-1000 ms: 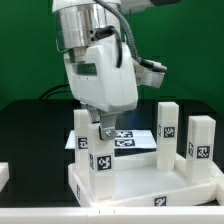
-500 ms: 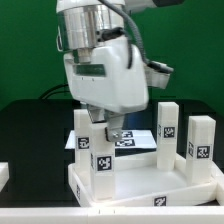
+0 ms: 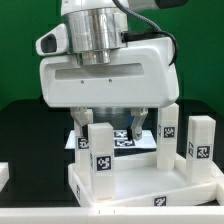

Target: Assemble desk

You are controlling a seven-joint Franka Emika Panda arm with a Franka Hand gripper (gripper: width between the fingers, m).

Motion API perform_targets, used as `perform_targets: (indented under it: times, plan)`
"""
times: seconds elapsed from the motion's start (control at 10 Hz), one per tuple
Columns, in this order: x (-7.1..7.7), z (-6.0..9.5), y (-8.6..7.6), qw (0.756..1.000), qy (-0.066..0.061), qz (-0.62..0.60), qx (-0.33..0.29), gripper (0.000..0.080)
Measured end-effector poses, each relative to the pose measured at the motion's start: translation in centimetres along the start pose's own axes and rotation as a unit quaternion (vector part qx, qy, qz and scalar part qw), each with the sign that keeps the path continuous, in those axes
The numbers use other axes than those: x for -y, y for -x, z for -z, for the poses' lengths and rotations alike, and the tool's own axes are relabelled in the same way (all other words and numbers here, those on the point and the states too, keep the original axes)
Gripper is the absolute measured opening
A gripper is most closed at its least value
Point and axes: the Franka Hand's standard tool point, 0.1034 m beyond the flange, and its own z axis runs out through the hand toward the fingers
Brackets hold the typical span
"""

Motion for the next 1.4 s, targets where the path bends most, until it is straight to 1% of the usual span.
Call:
perform_targets:
  times: [0.1,0.2,0.3,0.4,0.5,0.7,0.8,1.0,1.1,1.2,1.3,1.4]
  plan:
    - [-0.01,0.01,-0.02,1.0,0.0,0.026,0.0,0.0649]
    - [-0.16,0.12,-0.3,0.99,0.01,0.14,-0.005,0.0649]
    - [-0.2,0.26,-0.51,0.973,0.015,0.231,-0.006,0.0649]
    - [-0.38,0.34,-0.67,0.965,0.015,0.263,-0.006,0.0649]
    - [-0.41,0.3,-0.64,0.966,0.016,0.257,-0.006,0.0649]
    - [-0.45,0.31,-0.66,0.968,0.016,0.249,-0.006,0.0383]
    - [-0.52,0.33,-0.7,0.969,0.016,0.247,-0.006,0.0287]
    - [-0.6,0.35,-0.77,0.986,0.015,0.168,-0.008,0.0287]
    - [-0.55,0.44,-0.84,0.999,0.014,0.049,-0.012,0.0287]
    - [-0.36,0.36,-0.75,0.998,0.013,-0.064,-0.015,0.0287]
    - [-0.05,0.31,-0.6,0.989,0.011,-0.145,-0.017,0.0287]
    - [-0.24,0.36,-0.74,0.978,-0.003,-0.207,-0.013,0.0287]
